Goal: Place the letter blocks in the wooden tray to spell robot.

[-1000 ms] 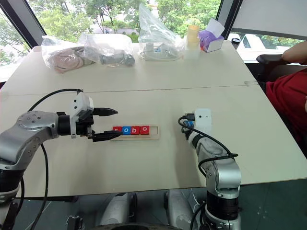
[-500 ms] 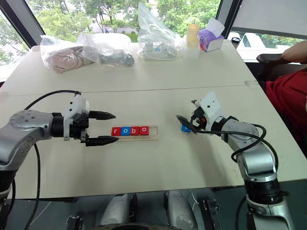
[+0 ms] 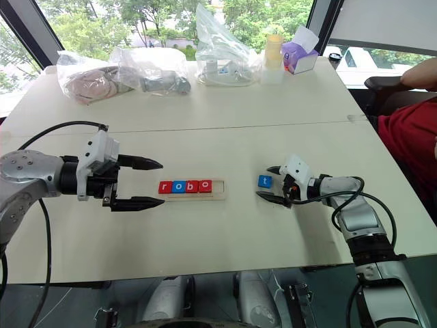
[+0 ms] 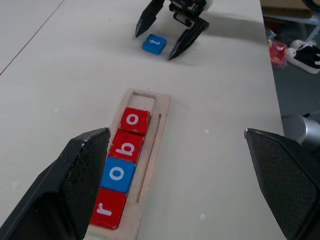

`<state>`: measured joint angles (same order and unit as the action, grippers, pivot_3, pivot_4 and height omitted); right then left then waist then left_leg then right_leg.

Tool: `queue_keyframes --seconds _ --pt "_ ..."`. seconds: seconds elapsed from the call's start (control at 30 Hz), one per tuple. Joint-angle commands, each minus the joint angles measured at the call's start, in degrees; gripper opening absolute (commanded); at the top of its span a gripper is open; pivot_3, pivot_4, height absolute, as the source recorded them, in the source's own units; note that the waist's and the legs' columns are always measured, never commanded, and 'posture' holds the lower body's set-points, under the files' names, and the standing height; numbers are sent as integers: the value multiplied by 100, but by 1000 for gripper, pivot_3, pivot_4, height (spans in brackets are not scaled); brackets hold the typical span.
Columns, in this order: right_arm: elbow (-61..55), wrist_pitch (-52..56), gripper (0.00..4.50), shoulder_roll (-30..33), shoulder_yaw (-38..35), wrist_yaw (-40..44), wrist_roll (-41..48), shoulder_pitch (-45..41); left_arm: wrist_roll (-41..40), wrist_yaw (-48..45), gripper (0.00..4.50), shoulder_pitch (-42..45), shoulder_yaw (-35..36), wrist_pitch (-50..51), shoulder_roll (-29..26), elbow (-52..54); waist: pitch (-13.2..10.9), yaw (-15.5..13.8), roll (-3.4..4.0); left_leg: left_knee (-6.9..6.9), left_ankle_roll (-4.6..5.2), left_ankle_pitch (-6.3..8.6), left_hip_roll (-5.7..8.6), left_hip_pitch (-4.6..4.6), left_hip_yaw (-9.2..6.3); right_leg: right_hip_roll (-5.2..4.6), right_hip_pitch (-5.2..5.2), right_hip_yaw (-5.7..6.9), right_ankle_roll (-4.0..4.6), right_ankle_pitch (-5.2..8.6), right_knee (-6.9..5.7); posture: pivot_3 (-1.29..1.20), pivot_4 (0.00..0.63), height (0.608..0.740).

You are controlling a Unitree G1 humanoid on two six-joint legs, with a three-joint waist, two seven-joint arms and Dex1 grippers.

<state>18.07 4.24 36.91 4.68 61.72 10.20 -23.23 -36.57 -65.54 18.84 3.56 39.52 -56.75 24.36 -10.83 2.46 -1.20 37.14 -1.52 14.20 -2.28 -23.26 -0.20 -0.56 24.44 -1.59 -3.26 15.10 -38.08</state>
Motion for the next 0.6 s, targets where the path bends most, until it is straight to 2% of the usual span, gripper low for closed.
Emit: queue_keyframes --seconds 0.03,0.13,0.17,0.3,0.43,0.6 --pt "159 -258 2929 -75 19 94 -41 -88 78 -26 4500 -23 97 -97 -80 -37 0 -6 0 0 0 0 0 0 0 0 0 0 0 0 -1 0 150 740" --pt "195 -348 1424 -70 40 149 -56 -82 145 -66 4500 -53 132 -138 -115 -138 0 -3 0 2 0 0 0 1 0 0 -1 0 1 0 -1 0 150 740" --pt "193 -345 1187 -72 37 139 -59 -79 152 -82 4500 -60 144 -148 -124 -162 0 -4 0 3 0 0 0 2 0 0 -1 0 1 0 -2 0 150 740" --pt "-250 84 1201 -135 26 197 176 -156 387 -53 4500 -130 120 -407 -110 -403 0 2 1 3 0 0 0 2 1 0 -2 0 1 -1 -3 0 150 740" --pt "-1149 695 1201 -415 386 399 382 -286 735 -39 4500 -265 -10 -787 -42 -706 0 17 1 1 0 0 -2 7 2 2 -1 -1 1 -1 -9 0 150 740" --pt "-1113 785 1201 -691 778 348 89 -664 742 -8 4500 -337 -14 -740 29 -632 -1 -41 3 2 0 0 -7 2 0 2 0 1 2 -1 -7 0 150 740"
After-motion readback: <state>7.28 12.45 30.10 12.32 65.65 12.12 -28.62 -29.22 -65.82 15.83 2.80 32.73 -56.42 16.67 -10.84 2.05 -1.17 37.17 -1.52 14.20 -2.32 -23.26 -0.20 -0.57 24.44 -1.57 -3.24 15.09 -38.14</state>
